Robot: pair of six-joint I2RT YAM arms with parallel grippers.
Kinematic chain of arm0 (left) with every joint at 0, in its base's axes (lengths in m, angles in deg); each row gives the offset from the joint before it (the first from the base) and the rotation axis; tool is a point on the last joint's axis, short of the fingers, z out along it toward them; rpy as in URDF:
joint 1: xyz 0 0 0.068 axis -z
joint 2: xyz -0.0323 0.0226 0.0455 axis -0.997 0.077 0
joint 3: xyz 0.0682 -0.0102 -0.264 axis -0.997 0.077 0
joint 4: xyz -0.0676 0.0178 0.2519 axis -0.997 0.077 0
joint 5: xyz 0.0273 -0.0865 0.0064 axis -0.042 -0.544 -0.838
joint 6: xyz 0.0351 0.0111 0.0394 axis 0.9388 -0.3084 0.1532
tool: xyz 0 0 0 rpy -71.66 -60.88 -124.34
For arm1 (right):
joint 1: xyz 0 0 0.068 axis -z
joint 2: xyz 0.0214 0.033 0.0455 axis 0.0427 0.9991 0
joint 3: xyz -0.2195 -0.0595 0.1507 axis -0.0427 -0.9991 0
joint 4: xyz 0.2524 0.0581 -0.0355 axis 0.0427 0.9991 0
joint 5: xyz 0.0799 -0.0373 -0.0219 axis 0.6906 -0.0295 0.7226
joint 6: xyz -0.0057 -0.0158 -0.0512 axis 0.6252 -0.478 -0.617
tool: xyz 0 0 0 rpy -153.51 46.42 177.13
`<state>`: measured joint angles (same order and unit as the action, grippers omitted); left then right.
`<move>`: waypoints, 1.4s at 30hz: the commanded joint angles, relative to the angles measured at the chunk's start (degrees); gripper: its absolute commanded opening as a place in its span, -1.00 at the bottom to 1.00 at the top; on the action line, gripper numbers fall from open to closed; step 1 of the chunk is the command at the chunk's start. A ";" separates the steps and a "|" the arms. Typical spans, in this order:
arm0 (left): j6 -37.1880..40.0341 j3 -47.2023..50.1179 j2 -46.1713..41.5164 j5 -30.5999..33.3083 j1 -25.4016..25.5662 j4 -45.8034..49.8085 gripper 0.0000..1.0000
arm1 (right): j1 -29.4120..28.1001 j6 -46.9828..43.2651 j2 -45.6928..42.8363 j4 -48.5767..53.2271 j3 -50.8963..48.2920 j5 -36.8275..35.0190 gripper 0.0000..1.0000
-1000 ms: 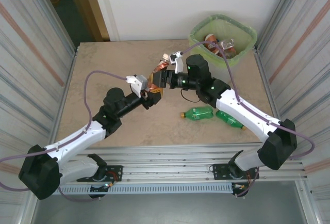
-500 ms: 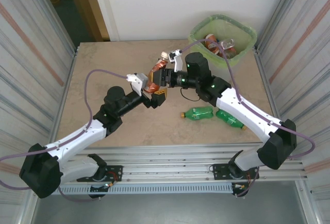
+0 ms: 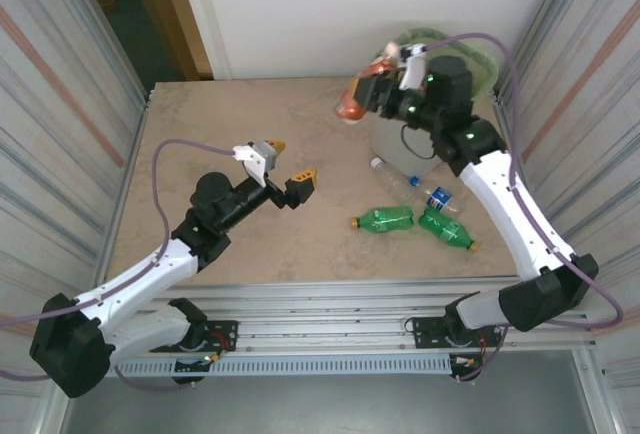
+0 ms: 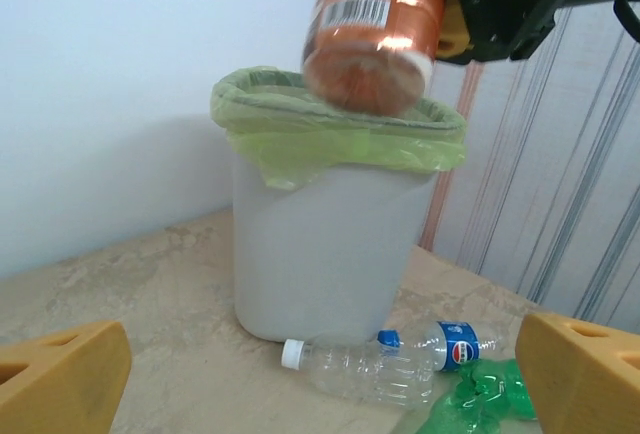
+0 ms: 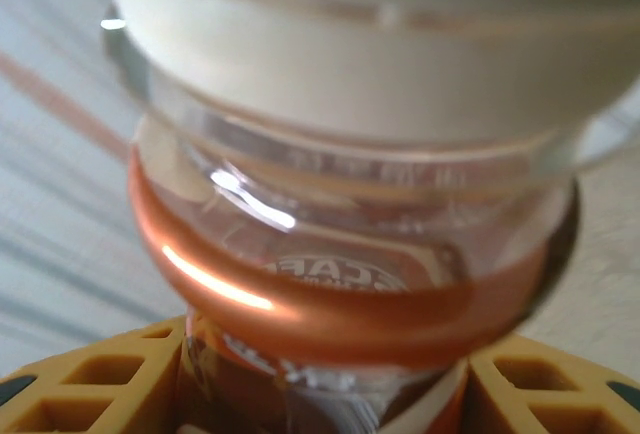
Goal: Put the plastic bottles in the bin
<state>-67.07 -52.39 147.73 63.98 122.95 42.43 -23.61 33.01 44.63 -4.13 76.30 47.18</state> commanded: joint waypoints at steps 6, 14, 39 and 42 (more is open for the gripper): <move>1.42 0.48 -0.66 2.34 0.34 1.02 0.98 | 12.89 1.69 1.06 1.16 5.94 1.20 -0.16; 1.31 0.48 -0.26 3.39 0.36 1.89 0.98 | 20.86 3.92 7.46 0.73 9.42 3.84 -0.14; 0.19 -0.48 1.62 4.81 0.34 3.07 0.98 | 19.81 3.41 25.91 6.93 23.14 7.61 0.03; 0.13 -0.49 1.57 4.99 0.34 3.15 0.98 | 19.26 3.13 27.34 8.54 24.61 7.00 0.15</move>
<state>-66.96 -52.26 149.26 67.85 122.95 45.68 -3.83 36.55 70.99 2.40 98.18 53.54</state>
